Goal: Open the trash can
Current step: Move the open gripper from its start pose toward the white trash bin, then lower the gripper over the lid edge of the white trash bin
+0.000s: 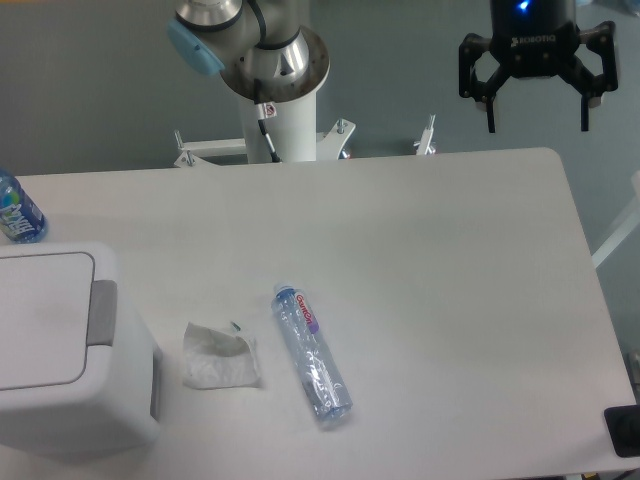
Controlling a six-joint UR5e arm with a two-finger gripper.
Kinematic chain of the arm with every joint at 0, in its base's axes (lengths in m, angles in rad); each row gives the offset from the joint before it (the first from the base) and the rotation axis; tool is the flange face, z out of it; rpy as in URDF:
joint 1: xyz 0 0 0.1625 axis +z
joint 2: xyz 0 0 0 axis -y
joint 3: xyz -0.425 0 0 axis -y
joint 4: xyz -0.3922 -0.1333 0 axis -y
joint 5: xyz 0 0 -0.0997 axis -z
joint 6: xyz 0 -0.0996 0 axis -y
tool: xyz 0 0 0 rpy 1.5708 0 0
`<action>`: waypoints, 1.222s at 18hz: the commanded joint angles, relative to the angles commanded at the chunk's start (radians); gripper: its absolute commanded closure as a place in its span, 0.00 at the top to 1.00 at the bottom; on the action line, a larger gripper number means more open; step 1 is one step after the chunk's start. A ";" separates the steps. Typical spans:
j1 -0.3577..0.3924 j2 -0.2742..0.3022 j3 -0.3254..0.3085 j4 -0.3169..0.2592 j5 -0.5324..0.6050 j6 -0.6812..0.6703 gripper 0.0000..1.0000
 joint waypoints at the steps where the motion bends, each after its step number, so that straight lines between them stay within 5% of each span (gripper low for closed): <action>1: -0.002 0.000 -0.002 0.002 0.002 0.000 1.00; 6: -0.008 -0.011 0.011 0.006 0.000 -0.021 1.00; 10: -0.021 -0.015 0.008 0.040 -0.028 -0.213 1.00; 17: -0.145 -0.051 0.000 0.101 -0.031 -0.604 1.00; 22: -0.276 -0.081 -0.009 0.100 -0.031 -0.757 1.00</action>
